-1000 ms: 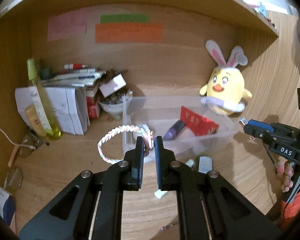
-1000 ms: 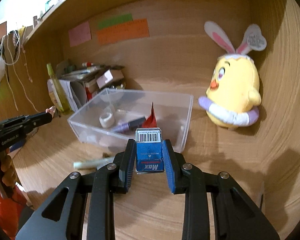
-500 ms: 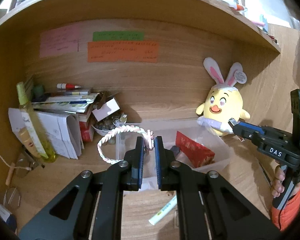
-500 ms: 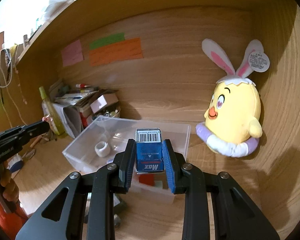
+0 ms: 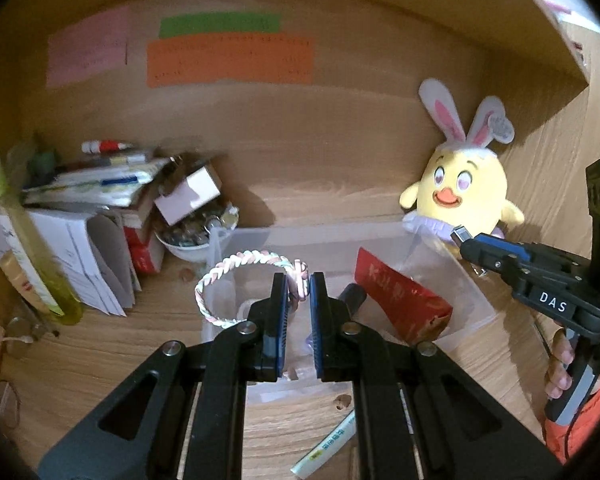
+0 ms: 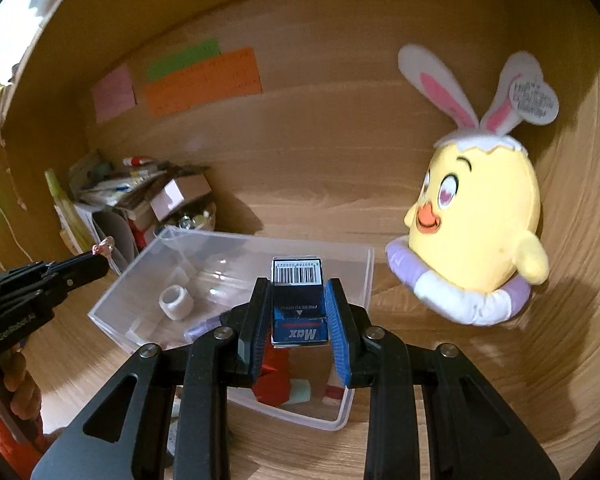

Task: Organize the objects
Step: 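Lower the blue box and bracelet into the clear box and open both grippers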

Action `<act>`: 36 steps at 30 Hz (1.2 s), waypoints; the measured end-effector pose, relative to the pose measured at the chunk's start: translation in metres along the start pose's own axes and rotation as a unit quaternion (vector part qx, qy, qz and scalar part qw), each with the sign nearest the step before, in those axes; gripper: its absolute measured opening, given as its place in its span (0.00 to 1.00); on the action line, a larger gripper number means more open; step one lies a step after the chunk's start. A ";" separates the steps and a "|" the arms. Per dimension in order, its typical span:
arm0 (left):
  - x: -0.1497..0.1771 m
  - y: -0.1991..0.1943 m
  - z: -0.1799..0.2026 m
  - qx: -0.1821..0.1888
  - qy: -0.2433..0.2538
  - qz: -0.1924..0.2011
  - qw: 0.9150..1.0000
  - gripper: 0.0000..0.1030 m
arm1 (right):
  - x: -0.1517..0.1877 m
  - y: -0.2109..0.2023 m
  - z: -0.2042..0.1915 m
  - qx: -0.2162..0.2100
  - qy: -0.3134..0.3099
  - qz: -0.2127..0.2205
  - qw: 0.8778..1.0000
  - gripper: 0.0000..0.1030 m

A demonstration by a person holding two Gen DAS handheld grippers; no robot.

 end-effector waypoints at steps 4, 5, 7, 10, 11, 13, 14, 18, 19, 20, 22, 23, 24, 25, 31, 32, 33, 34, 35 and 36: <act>0.012 0.015 0.001 0.010 -0.004 -0.021 1.000 0.10 | 0.008 0.008 0.006 0.006 0.000 -0.015 1.000 0.24; 0.015 0.018 0.002 0.014 -0.004 -0.027 1.000 0.10 | 0.010 0.010 0.007 0.006 0.001 -0.019 1.000 0.24; 0.021 0.024 0.004 0.019 -0.003 -0.038 0.999 0.10 | 0.014 0.015 0.009 0.011 -0.001 -0.027 1.000 0.24; 0.028 0.031 0.009 0.026 0.001 -0.051 0.998 0.10 | 0.019 0.021 0.009 0.017 -0.007 -0.035 0.999 0.24; 0.029 0.033 0.010 0.026 0.003 -0.054 0.998 0.10 | 0.020 0.022 0.008 0.019 -0.010 -0.037 0.999 0.24; 0.033 0.036 0.012 0.025 0.010 -0.059 0.998 0.10 | 0.023 0.024 0.007 0.025 -0.017 -0.041 0.999 0.24; 0.034 0.037 0.013 0.024 0.013 -0.062 0.998 0.10 | 0.024 0.026 0.007 0.028 -0.021 -0.042 0.998 0.24; 0.038 0.040 0.014 0.022 0.018 -0.065 0.997 0.10 | 0.028 0.029 0.006 0.033 -0.031 -0.048 0.998 0.25; 0.038 0.040 0.013 0.021 0.019 -0.065 0.997 0.10 | 0.028 0.029 0.005 0.034 -0.033 -0.049 0.998 0.25; 0.038 0.040 0.014 0.021 0.020 -0.065 0.997 0.10 | 0.029 0.030 0.005 0.035 -0.033 -0.050 0.998 0.25; 0.038 0.040 0.014 0.023 0.018 -0.065 0.997 0.10 | 0.030 0.031 0.004 0.035 -0.036 -0.052 0.997 0.25; 0.039 0.040 0.013 0.024 0.017 -0.065 0.997 0.10 | 0.030 0.032 0.004 0.036 -0.037 -0.053 0.997 0.25; 0.038 0.040 0.013 0.024 0.016 -0.065 0.997 0.11 | 0.030 0.032 0.004 0.036 -0.038 -0.053 0.997 0.25; 0.038 0.039 0.013 0.024 0.015 -0.065 0.998 0.14 | 0.030 0.032 0.003 0.037 -0.039 -0.052 0.997 0.25; 0.034 0.033 0.011 0.021 0.009 -0.049 0.999 0.46 | 0.029 0.031 0.002 0.038 -0.047 -0.051 0.997 0.40; 0.032 0.031 0.010 0.022 0.009 -0.045 0.999 0.49 | 0.028 0.030 0.001 0.040 -0.049 -0.048 0.997 0.45; 0.031 0.029 0.010 0.021 0.008 -0.041 0.999 0.50 | 0.026 0.029 0.001 0.042 -0.053 -0.042 0.997 0.47; 0.030 0.028 0.010 0.021 0.008 -0.039 0.999 0.52 | 0.025 0.027 0.000 0.043 -0.055 -0.038 0.997 0.50; 0.029 0.027 0.009 0.021 0.008 -0.037 0.999 0.54 | 0.024 0.026 -0.001 0.043 -0.058 -0.035 0.997 0.53; 0.028 0.026 0.009 0.021 0.007 -0.036 0.999 0.56 | 0.023 0.025 -0.002 0.043 -0.059 -0.031 0.997 0.54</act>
Point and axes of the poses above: each gripper's, at about its wrist camera, not at the fingertips, and y roughly the way its jaws point, z to its right, x to its underside, the point moved 7 cm from there along y, roughly the way its jaws point, and after that the axes turned 11 degrees about z, right-handed, at the moved point
